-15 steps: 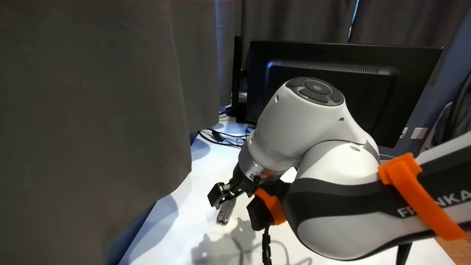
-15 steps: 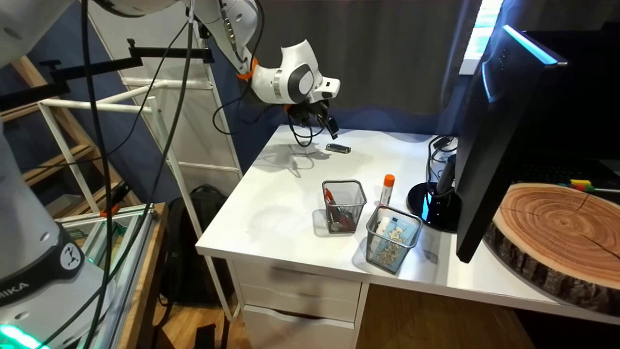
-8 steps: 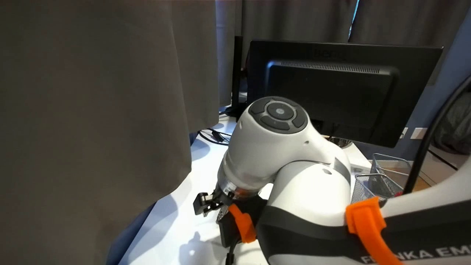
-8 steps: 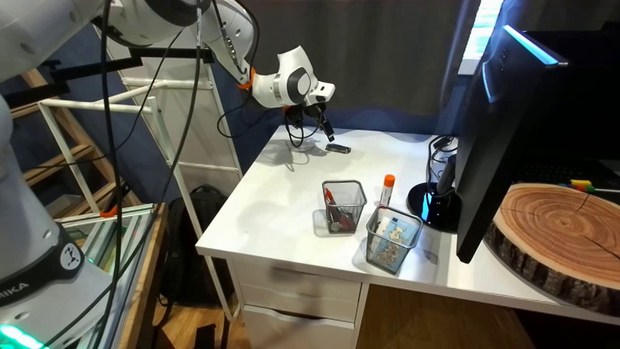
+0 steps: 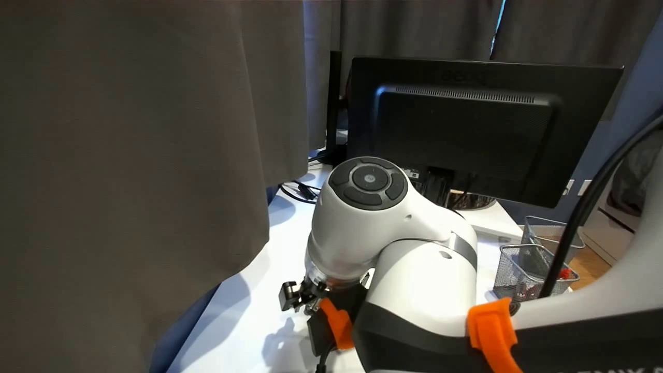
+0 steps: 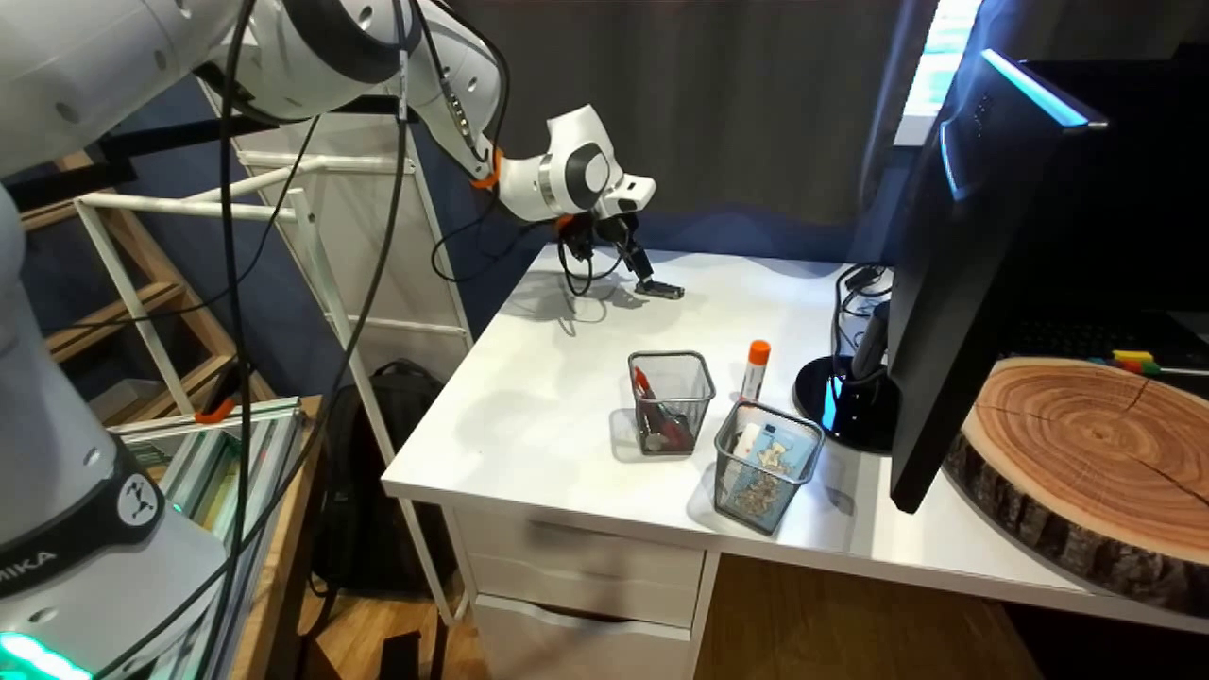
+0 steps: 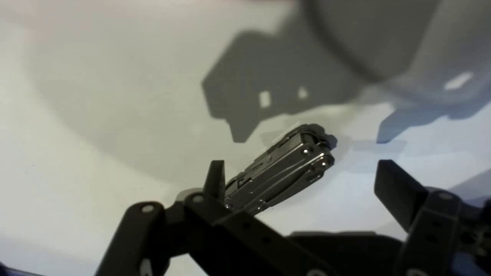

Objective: Put the remote into the basket

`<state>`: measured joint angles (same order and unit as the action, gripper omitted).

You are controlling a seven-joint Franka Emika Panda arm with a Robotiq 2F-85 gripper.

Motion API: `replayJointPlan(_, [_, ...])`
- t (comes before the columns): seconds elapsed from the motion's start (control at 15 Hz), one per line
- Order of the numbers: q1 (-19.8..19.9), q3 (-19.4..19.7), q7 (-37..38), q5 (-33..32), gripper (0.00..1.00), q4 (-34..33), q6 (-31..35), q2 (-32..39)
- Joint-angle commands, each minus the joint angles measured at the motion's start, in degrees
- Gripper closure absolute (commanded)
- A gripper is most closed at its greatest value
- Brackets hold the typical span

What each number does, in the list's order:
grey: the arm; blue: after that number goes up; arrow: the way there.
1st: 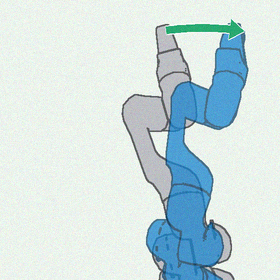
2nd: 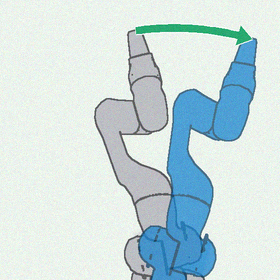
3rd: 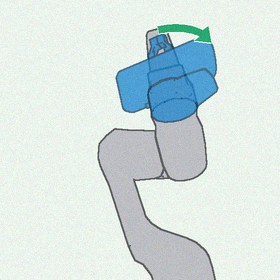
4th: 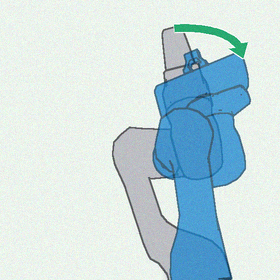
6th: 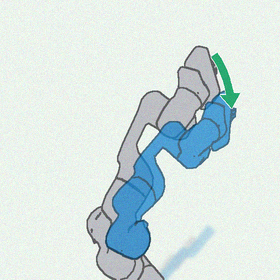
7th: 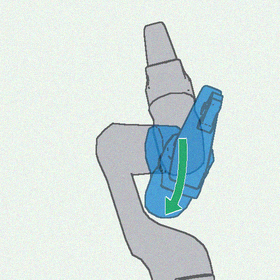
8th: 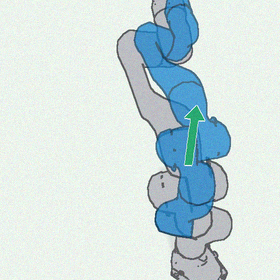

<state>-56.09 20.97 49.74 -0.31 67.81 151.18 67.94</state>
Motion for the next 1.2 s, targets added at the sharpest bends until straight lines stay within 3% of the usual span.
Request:
replayJointPlan(0.0, [-1.3, 3.0, 3.2, -1.0, 0.00, -4.7, -1.6, 3.9])
replayJointPlan(0.33, [-1.8, 5.6, 5.6, -0.8, 0.00, -9.7, -1.9, 8.2])
replayJointPlan(0.87, [-3.5, 9.6, 4.6, -2.4, 0.00, -11.9, -15.9, 8.2])
replayJointPlan(1.13, [-3.4, 10.1, 7.1, -0.6, 0.00, -12.4, -19.1, 7.9])
